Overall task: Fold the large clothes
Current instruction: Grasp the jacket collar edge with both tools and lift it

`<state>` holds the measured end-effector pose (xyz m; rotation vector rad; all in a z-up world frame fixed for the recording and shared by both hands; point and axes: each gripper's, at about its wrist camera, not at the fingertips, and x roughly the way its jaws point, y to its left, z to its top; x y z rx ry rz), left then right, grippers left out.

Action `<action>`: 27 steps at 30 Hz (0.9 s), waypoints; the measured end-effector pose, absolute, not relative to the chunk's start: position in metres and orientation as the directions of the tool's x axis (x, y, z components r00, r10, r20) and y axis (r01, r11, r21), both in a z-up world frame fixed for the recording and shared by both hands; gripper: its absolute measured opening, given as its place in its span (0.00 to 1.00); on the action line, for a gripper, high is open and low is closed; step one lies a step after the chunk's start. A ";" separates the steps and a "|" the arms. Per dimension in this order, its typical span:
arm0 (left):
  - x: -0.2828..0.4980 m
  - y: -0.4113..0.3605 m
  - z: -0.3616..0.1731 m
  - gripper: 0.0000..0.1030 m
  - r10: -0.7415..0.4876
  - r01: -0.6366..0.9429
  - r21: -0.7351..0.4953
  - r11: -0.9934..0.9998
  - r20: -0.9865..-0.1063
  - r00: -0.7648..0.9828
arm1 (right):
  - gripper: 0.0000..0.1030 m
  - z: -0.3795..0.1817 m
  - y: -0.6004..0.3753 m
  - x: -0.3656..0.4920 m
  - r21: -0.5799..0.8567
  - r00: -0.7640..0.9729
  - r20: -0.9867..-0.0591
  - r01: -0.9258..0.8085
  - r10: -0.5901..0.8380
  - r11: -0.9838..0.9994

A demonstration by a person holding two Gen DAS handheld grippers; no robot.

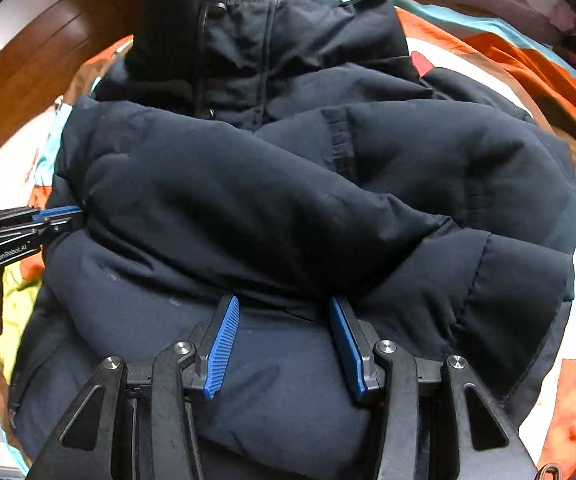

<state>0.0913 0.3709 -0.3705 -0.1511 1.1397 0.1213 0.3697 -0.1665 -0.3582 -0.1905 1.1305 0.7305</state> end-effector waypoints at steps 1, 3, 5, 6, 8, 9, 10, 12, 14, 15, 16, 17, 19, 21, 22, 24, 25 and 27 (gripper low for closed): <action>0.092 0.371 -0.371 0.11 0.022 -0.175 -0.055 0.983 -0.911 0.413 | 0.44 -0.358 -0.165 0.370 0.214 0.223 -0.875 -0.617 0.430 0.757; 0.091 0.371 -0.367 0.11 0.018 -0.184 -0.064 0.981 -0.912 0.410 | 0.44 -0.358 -0.166 0.373 0.226 0.214 -0.875 -0.611 0.433 0.759; 0.090 0.372 -0.359 0.11 0.004 -0.190 -0.082 0.978 -0.911 0.413 | 0.44 -0.349 -0.168 0.373 0.251 0.200 -0.874 -0.596 0.444 0.763; 0.089 0.371 -0.354 0.11 -0.008 -0.183 -0.095 0.978 -0.904 0.426 | 0.44 -0.343 -0.170 0.375 0.265 0.196 -0.869 -0.591 0.455 0.762; 0.087 0.370 -0.338 0.11 -0.029 -0.157 -0.115 0.981 -0.885 0.466 | 0.44 -0.330 -0.178 0.372 0.308 0.198 -0.842 -0.588 0.503 0.748; 0.089 0.371 -0.331 0.11 -0.038 -0.145 -0.122 0.982 -0.876 0.480 | 0.44 -0.323 -0.182 0.370 0.322 0.195 -0.833 -0.592 0.518 0.739; 0.091 0.373 -0.325 0.11 -0.044 -0.141 -0.129 0.982 -0.870 0.491 | 0.50 -0.319 -0.184 0.369 0.328 0.192 -0.829 -0.593 0.526 0.735; 0.101 0.377 -0.313 0.14 -0.055 -0.141 -0.147 0.979 -0.857 0.512 | 0.61 -0.309 -0.188 0.367 0.349 0.183 -0.818 -0.596 0.546 0.723; 0.119 0.386 -0.297 0.20 -0.062 -0.153 -0.171 0.973 -0.839 0.541 | 0.61 -0.301 -0.189 0.372 0.369 0.174 -0.809 -0.594 0.562 0.715; 0.131 0.391 -0.287 0.23 -0.069 -0.161 -0.189 0.969 -0.827 0.558 | 0.61 -0.298 -0.190 0.374 0.374 0.172 -0.806 -0.592 0.566 0.713; 0.138 0.389 -0.280 0.24 -0.070 -0.166 -0.198 0.966 -0.819 0.569 | 0.61 -0.294 -0.191 0.380 0.378 0.177 -0.802 -0.588 0.570 0.715; 0.148 0.391 -0.273 0.25 -0.071 -0.171 -0.206 0.964 -0.813 0.578 | 0.61 -0.288 -0.189 0.389 0.382 0.189 -0.798 -0.577 0.573 0.722; 0.170 0.398 -0.258 0.25 -0.075 -0.177 -0.218 0.960 -0.807 0.586 | 0.62 -0.286 -0.190 0.401 0.390 0.201 -0.796 -0.550 0.571 0.738; 0.198 0.397 -0.247 0.25 -0.058 -0.185 -0.197 0.963 -0.817 0.573 | 0.62 -0.281 -0.190 0.426 0.404 0.208 -0.799 -0.509 0.564 0.760; 0.212 0.398 -0.241 0.25 -0.047 -0.190 -0.184 0.964 -0.825 0.564 | 0.62 -0.278 -0.188 0.443 0.415 0.208 -0.803 -0.480 0.559 0.773; 0.234 0.399 -0.229 0.25 -0.028 -0.189 -0.159 0.969 -0.831 0.555 | 0.62 -0.274 -0.187 0.470 0.427 0.207 -0.807 -0.443 0.553 0.789; 0.245 0.399 -0.222 0.25 -0.014 -0.194 -0.149 0.970 -0.827 0.562 | 0.62 -0.271 -0.184 0.488 0.429 0.206 -0.813 -0.422 0.545 0.799; 0.268 0.401 -0.214 0.26 -0.032 -0.200 -0.173 0.964 -0.827 0.561 | 0.62 -0.267 -0.182 0.511 0.415 0.222 -0.820 -0.405 0.528 0.815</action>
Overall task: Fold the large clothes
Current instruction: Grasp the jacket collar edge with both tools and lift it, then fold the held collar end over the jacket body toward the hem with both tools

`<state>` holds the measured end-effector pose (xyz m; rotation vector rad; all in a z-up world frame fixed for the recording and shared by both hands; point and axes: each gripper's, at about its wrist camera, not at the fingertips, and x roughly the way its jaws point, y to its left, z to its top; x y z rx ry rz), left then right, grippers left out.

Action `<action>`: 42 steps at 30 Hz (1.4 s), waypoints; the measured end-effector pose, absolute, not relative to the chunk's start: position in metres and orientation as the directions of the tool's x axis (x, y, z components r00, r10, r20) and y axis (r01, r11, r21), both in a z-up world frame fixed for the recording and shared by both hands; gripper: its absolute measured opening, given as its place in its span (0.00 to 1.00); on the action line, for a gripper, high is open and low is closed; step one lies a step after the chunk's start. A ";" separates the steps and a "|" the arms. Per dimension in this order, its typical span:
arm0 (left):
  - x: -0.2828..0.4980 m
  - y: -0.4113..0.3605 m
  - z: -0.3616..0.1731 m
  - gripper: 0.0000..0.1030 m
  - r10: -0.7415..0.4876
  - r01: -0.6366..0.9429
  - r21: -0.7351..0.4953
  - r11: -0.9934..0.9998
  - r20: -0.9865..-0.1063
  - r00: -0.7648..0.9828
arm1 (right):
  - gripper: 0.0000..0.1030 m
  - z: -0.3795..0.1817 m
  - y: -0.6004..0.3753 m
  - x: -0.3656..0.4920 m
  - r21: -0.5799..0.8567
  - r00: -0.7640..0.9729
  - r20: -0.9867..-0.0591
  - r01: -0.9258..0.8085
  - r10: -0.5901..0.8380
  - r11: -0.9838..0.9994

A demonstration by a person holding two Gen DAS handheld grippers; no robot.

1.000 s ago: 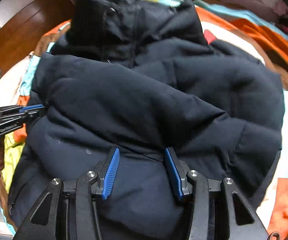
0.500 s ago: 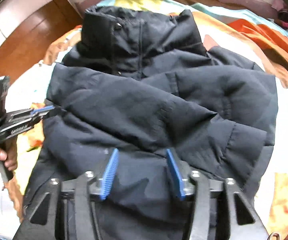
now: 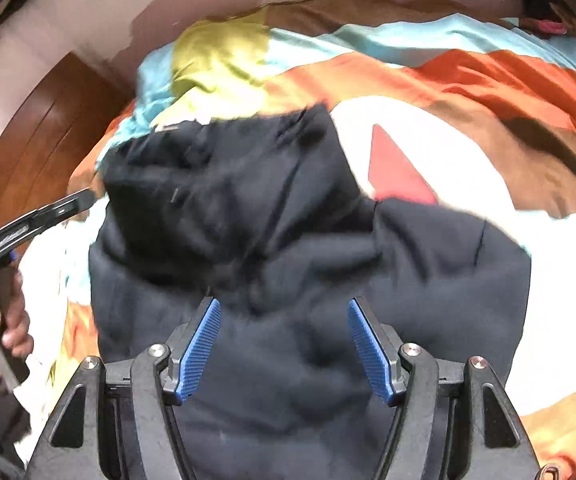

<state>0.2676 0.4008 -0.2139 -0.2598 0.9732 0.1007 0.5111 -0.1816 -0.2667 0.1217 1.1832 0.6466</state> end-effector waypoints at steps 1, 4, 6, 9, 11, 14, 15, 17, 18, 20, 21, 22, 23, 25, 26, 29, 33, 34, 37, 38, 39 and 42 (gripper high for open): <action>0.274 0.402 -0.217 0.26 -0.040 -0.208 -0.180 0.961 -0.839 0.542 | 0.62 -0.265 -0.180 0.522 0.408 0.228 -0.825 -0.394 0.518 0.823; 0.299 0.405 -0.230 0.26 -0.029 -0.249 -0.160 0.955 -0.889 0.456 | 0.62 -0.262 -0.177 0.545 0.427 0.239 -0.819 -0.356 0.522 0.831; 0.306 0.405 -0.242 0.26 -0.039 -0.253 -0.152 0.955 -0.914 0.403 | 0.62 -0.259 -0.172 0.556 0.432 0.239 -0.817 -0.351 0.525 0.831; 0.301 0.401 -0.256 0.26 -0.066 -0.218 -0.153 0.964 -0.930 0.362 | 0.62 -0.252 -0.164 0.569 0.421 0.243 -0.818 -0.365 0.521 0.831; 0.291 0.399 -0.253 0.13 -0.065 -0.208 -0.159 0.965 -0.915 0.398 | 0.62 -0.249 -0.158 0.579 0.405 0.244 -0.825 -0.372 0.509 0.835; 0.269 0.405 -0.254 0.07 -0.095 -0.210 -0.202 0.957 -0.898 0.429 | 0.62 -0.248 -0.149 0.593 0.367 0.237 -0.849 -0.377 0.472 0.850; 0.264 0.406 -0.254 0.06 -0.095 -0.209 -0.204 0.956 -0.895 0.437 | 0.62 -0.248 -0.148 0.596 0.356 0.237 -0.856 -0.375 0.460 0.856; 0.248 0.407 -0.256 0.05 -0.092 -0.205 -0.202 0.958 -0.890 0.447 | 0.62 -0.246 -0.144 0.602 0.329 0.244 -0.866 -0.379 0.436 0.865; 0.240 0.407 -0.258 0.05 -0.092 -0.202 -0.201 0.959 -0.888 0.450 | 0.62 -0.246 -0.142 0.604 0.320 0.243 -0.870 -0.381 0.428 0.867; 0.229 0.406 -0.261 0.05 -0.093 -0.194 -0.198 0.961 -0.889 0.449 | 0.62 -0.248 -0.137 0.607 0.302 0.225 -0.884 -0.393 0.409 0.869; 0.226 0.406 -0.262 0.05 -0.098 -0.191 -0.202 0.961 -0.889 0.447 | 0.62 -0.251 -0.135 0.607 0.286 0.209 -0.897 -0.399 0.389 0.872; 0.224 0.404 -0.262 0.05 -0.102 -0.187 -0.204 0.961 -0.890 0.445 | 0.61 -0.254 -0.134 0.606 0.274 0.197 -0.906 -0.403 0.375 0.873; 0.221 0.404 -0.263 0.05 -0.105 -0.187 -0.206 0.960 -0.890 0.443 | 0.60 -0.254 -0.134 0.605 0.270 0.196 -0.908 -0.401 0.370 0.875; 0.216 0.405 -0.264 0.05 -0.111 -0.186 -0.210 0.960 -0.892 0.439 | 0.47 -0.253 -0.138 0.603 0.307 0.188 -0.895 -0.400 0.405 0.864; 0.213 0.405 -0.265 0.05 -0.109 -0.184 -0.207 0.961 -0.893 0.437 | 0.43 -0.252 -0.140 0.601 0.324 0.187 -0.888 -0.392 0.419 0.861; 0.207 0.404 -0.265 0.05 -0.114 -0.179 -0.210 0.961 -0.893 0.436 | 0.43 -0.243 -0.144 0.597 0.352 0.195 -0.873 -0.384 0.448 0.853; 0.199 0.402 -0.267 0.05 -0.114 -0.177 -0.208 0.962 -0.895 0.432 | 0.43 -0.236 -0.141 0.595 0.363 0.183 -0.871 -0.385 0.455 0.849; 0.197 0.401 -0.267 0.05 -0.114 -0.176 -0.207 0.962 -0.896 0.430 | 0.43 -0.234 -0.139 0.594 0.350 0.182 -0.877 -0.393 0.445 0.851; 0.193 0.399 -0.267 0.05 -0.115 -0.174 -0.206 0.963 -0.897 0.427 | 0.11 -0.234 -0.134 0.586 0.302 0.174 -0.897 -0.429 0.406 0.851; 0.191 0.399 -0.268 0.05 -0.114 -0.178 -0.207 0.962 -0.898 0.425 | 0.08 -0.233 -0.135 0.583 0.307 0.173 -0.894 -0.437 0.414 0.845; 0.189 0.399 -0.267 0.05 -0.114 -0.183 -0.209 0.961 -0.898 0.425 | 0.08 -0.231 -0.137 0.580 0.310 0.177 -0.889 -0.444 0.422 0.841; 0.178 0.403 -0.261 0.05 -0.123 -0.197 -0.233 0.952 -0.884 0.451 | 0.07 -0.220 -0.150 0.561 0.344 0.198 -0.861 -0.451 0.468 0.823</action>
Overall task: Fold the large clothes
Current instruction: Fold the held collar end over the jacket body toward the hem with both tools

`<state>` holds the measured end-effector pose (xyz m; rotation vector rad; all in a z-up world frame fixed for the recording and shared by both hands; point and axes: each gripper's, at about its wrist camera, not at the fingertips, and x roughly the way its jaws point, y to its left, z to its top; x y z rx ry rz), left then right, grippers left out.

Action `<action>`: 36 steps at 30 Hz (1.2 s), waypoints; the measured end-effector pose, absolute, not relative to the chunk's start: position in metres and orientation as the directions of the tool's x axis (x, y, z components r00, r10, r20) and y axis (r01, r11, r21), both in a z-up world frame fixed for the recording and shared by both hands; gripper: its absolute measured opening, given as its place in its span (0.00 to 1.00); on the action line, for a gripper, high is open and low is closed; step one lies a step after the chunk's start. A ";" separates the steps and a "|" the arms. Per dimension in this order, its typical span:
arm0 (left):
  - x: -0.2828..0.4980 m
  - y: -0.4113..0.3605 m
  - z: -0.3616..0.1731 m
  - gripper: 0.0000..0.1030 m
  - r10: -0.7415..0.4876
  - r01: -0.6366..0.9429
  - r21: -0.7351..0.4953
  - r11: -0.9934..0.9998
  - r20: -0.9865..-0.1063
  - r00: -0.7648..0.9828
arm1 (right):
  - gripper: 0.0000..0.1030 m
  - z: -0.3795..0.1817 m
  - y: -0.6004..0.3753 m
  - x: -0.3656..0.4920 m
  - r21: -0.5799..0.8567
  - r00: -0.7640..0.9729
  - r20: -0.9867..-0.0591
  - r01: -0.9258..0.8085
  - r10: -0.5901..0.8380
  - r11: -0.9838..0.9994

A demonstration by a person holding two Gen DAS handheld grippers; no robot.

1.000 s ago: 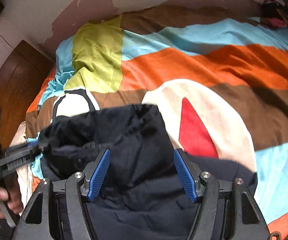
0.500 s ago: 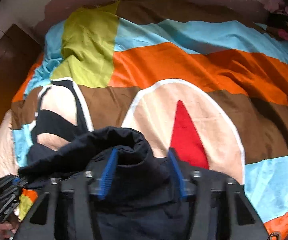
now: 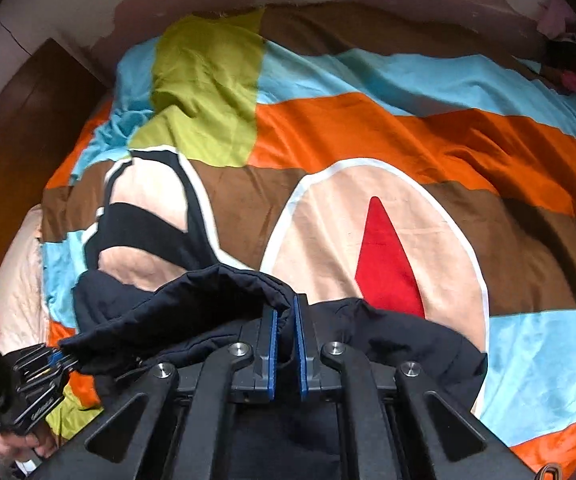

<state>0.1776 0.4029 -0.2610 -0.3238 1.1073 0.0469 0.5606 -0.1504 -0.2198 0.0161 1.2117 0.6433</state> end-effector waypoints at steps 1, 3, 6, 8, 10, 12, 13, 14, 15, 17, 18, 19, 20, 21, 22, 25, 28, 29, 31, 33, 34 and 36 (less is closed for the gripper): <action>0.171 0.404 -0.257 0.05 -0.132 -0.197 -0.250 0.948 -0.873 0.470 | 0.07 -0.214 -0.158 0.546 0.348 0.215 -0.847 -0.467 0.487 0.813; 0.159 0.406 -0.250 0.05 -0.145 -0.185 -0.274 0.944 -0.847 0.512 | 0.07 -0.207 -0.173 0.523 0.367 0.236 -0.825 -0.468 0.514 0.804; 0.134 0.405 -0.246 0.05 -0.172 -0.171 -0.320 0.932 -0.804 0.569 | 0.07 -0.205 -0.200 0.481 0.413 0.273 -0.786 -0.436 0.555 0.800; 0.119 0.399 -0.254 0.05 -0.162 -0.162 -0.305 0.938 -0.803 0.574 | 0.07 -0.209 -0.210 0.449 0.403 0.298 -0.777 -0.442 0.555 0.801; 0.111 0.391 -0.267 0.05 -0.148 -0.161 -0.282 0.946 -0.815 0.560 | 0.07 -0.222 -0.214 0.423 0.382 0.316 -0.777 -0.451 0.545 0.806; 0.108 0.384 -0.286 0.05 -0.120 -0.160 -0.241 0.957 -0.834 0.538 | 0.07 -0.239 -0.217 0.408 0.378 0.312 -0.786 -0.441 0.534 0.814; 0.107 0.382 -0.294 0.05 -0.112 -0.160 -0.229 0.960 -0.841 0.530 | 0.07 -0.254 -0.218 0.401 0.389 0.301 -0.791 -0.424 0.532 0.818; 0.106 0.379 -0.304 0.05 -0.097 -0.158 -0.207 0.965 -0.849 0.520 | 0.07 -0.264 -0.218 0.399 0.385 0.294 -0.798 -0.422 0.525 0.821; 0.106 0.377 -0.313 0.05 -0.087 -0.158 -0.193 0.968 -0.855 0.511 | 0.07 -0.279 -0.215 0.396 0.361 0.288 -0.815 -0.426 0.503 0.829; 0.106 0.369 -0.330 0.05 -0.042 -0.146 -0.133 0.980 -0.862 0.504 | 0.07 -0.306 -0.210 0.395 0.334 0.267 -0.839 -0.435 0.474 0.836; 0.106 0.362 -0.338 0.05 -0.010 -0.136 -0.090 0.987 -0.866 0.501 | 0.07 -0.315 -0.209 0.394 0.323 0.260 -0.847 -0.441 0.464 0.837; 0.105 0.360 -0.343 0.05 -0.001 -0.139 -0.081 0.987 -0.867 0.499 | 0.07 -0.327 -0.205 0.394 0.308 0.250 -0.858 -0.450 0.449 0.838; 0.104 0.358 -0.345 0.05 0.011 -0.147 -0.072 0.987 -0.865 0.501 | 0.07 -0.333 -0.203 0.394 0.301 0.247 -0.862 -0.454 0.443 0.839; 0.103 0.358 -0.346 0.05 0.014 -0.154 -0.075 0.985 -0.862 0.507 | 0.07 -0.338 -0.202 0.393 0.295 0.248 -0.863 -0.459 0.440 0.838; 0.101 0.360 -0.344 0.05 0.008 -0.167 -0.091 0.982 -0.859 0.513 | 0.07 -0.339 -0.201 0.394 0.290 0.255 -0.862 -0.462 0.439 0.838; 0.091 0.367 -0.333 0.10 -0.025 -0.192 -0.147 0.970 -0.850 0.527 | 0.07 -0.336 -0.204 0.391 0.294 0.263 -0.855 -0.464 0.447 0.836; 0.079 0.375 -0.316 0.14 -0.071 -0.216 -0.218 0.952 -0.840 0.537 | 0.07 -0.334 -0.205 0.385 0.281 0.261 -0.855 -0.492 0.448 0.824; 0.076 0.377 -0.307 0.14 -0.089 -0.227 -0.249 0.941 -0.833 0.546 | 0.07 -0.333 -0.205 0.383 0.277 0.261 -0.855 -0.500 0.448 0.820; 0.072 0.375 -0.287 0.14 -0.077 -0.229 -0.251 0.940 -0.813 0.577 | 0.07 -0.333 -0.205 0.379 0.268 0.262 -0.855 -0.518 0.448 0.813; 0.071 0.374 -0.276 0.14 -0.077 -0.224 -0.256 0.940 -0.802 0.593 | 0.07 -0.336 -0.206 0.378 0.270 0.264 -0.853 -0.517 0.451 0.813; 0.072 0.372 -0.275 0.14 -0.074 -0.223 -0.246 0.943 -0.810 0.582 | 0.07 -0.338 -0.207 0.378 0.271 0.263 -0.853 -0.515 0.451 0.813; 0.069 0.372 -0.284 0.14 -0.065 -0.231 -0.226 0.946 -0.833 0.549 | 0.07 -0.341 -0.205 0.379 0.267 0.263 -0.856 -0.512 0.444 0.816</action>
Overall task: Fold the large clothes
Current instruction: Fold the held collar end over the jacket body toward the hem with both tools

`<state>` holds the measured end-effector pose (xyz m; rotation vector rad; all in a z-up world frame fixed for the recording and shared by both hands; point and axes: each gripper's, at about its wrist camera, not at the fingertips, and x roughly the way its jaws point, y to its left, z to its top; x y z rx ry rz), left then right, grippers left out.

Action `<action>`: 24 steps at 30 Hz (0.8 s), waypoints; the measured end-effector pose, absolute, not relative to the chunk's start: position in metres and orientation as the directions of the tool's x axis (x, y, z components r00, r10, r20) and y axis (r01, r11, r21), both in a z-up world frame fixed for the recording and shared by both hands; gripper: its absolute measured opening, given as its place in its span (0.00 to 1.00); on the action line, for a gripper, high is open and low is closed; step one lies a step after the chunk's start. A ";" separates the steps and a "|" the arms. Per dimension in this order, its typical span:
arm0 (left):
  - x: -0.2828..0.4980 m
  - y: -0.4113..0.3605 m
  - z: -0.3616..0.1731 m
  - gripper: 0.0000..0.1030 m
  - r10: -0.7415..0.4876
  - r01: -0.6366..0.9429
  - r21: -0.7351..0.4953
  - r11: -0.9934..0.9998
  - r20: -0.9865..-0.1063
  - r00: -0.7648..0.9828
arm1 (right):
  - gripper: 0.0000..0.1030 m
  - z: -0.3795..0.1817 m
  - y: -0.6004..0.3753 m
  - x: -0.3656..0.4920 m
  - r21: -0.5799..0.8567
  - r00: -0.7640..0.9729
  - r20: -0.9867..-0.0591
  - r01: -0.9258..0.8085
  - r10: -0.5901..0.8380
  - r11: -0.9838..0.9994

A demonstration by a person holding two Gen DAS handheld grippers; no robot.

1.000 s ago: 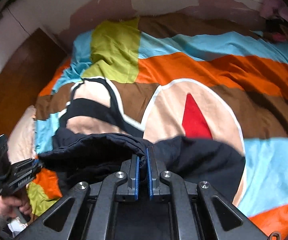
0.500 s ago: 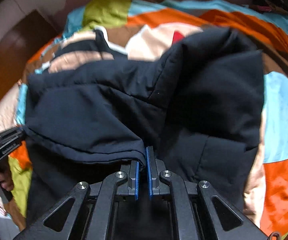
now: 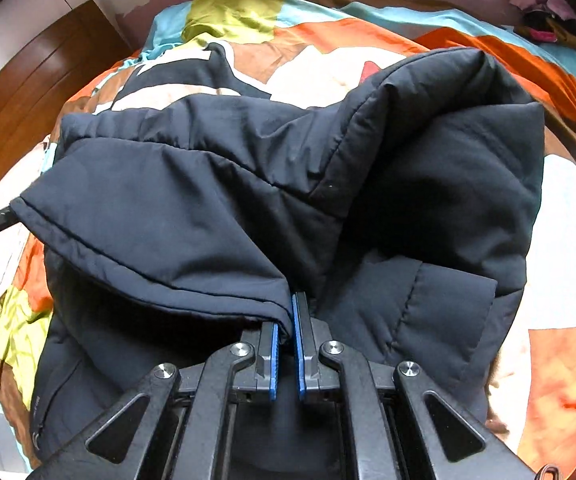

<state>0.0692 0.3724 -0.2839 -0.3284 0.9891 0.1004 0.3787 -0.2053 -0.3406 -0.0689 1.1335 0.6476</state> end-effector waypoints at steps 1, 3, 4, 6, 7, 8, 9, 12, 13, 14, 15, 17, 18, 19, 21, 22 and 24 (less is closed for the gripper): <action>0.066 0.373 -0.290 0.14 -0.069 -0.238 -0.229 0.944 -0.843 0.534 | 0.07 -0.342 -0.205 0.379 0.268 0.261 -0.858 -0.507 0.443 0.819; 0.054 0.380 -0.304 0.14 -0.093 -0.258 -0.248 0.934 -0.864 0.496 | 0.07 -0.342 -0.205 0.380 0.273 0.260 -0.858 -0.501 0.443 0.822; 0.045 0.384 -0.310 0.14 -0.106 -0.281 -0.269 0.921 -0.869 0.482 | 0.07 -0.343 -0.205 0.380 0.274 0.260 -0.858 -0.499 0.444 0.822; 0.030 0.392 -0.316 0.14 -0.126 -0.323 -0.302 0.897 -0.875 0.468 | 0.07 -0.343 -0.205 0.381 0.284 0.250 -0.859 -0.495 0.448 0.821; 0.025 0.395 -0.314 0.14 -0.115 -0.335 -0.297 0.894 -0.876 0.469 | 0.07 -0.342 -0.205 0.382 0.290 0.248 -0.857 -0.493 0.451 0.821; 0.021 0.397 -0.311 0.14 -0.098 -0.343 -0.286 0.895 -0.876 0.473 | 0.08 -0.341 -0.206 0.383 0.296 0.246 -0.855 -0.490 0.456 0.820; 0.020 0.400 -0.306 0.14 -0.081 -0.354 -0.279 0.893 -0.872 0.482 | 0.09 -0.340 -0.205 0.385 0.301 0.243 -0.855 -0.490 0.459 0.818; 0.030 0.405 -0.287 0.14 -0.066 -0.358 -0.288 0.888 -0.851 0.522 | 0.11 -0.330 -0.208 0.382 0.304 0.238 -0.851 -0.503 0.468 0.809; 0.036 0.405 -0.281 0.14 -0.061 -0.351 -0.286 0.892 -0.844 0.532 | 0.12 -0.326 -0.210 0.380 0.296 0.240 -0.852 -0.511 0.465 0.807; 0.042 0.405 -0.275 0.14 -0.053 -0.342 -0.278 0.898 -0.838 0.543 | 0.14 -0.322 -0.211 0.378 0.286 0.240 -0.856 -0.518 0.458 0.806; 0.052 0.402 -0.266 0.14 -0.050 -0.324 -0.273 0.906 -0.827 0.559 | 0.19 -0.318 -0.214 0.374 0.270 0.239 -0.864 -0.524 0.443 0.808; 0.066 0.398 -0.255 0.14 -0.052 -0.293 -0.268 0.918 -0.812 0.581 | 0.27 -0.313 -0.221 0.371 0.248 0.227 -0.882 -0.521 0.412 0.817; 0.075 0.394 -0.250 0.14 -0.056 -0.273 -0.264 0.925 -0.806 0.589 | 0.27 -0.307 -0.225 0.370 0.255 0.223 -0.882 -0.516 0.415 0.818; 0.085 0.388 -0.247 0.14 -0.062 -0.246 -0.254 0.935 -0.802 0.594 | 0.27 -0.298 -0.230 0.369 0.254 0.233 -0.879 -0.511 0.417 0.821; 0.105 0.375 -0.247 0.14 -0.068 -0.199 -0.227 0.953 -0.803 0.593 | 0.28 -0.279 -0.234 0.369 0.249 0.270 -0.860 -0.520 0.434 0.817; 0.113 0.368 -0.252 0.14 -0.072 -0.186 -0.221 0.957 -0.806 0.588 | 0.29 -0.270 -0.231 0.371 0.253 0.288 -0.846 -0.523 0.449 0.814; 0.126 0.356 -0.263 0.14 -0.083 -0.160 -0.211 0.964 -0.815 0.574 | 0.30 -0.259 -0.223 0.379 0.275 0.309 -0.820 -0.525 0.482 0.805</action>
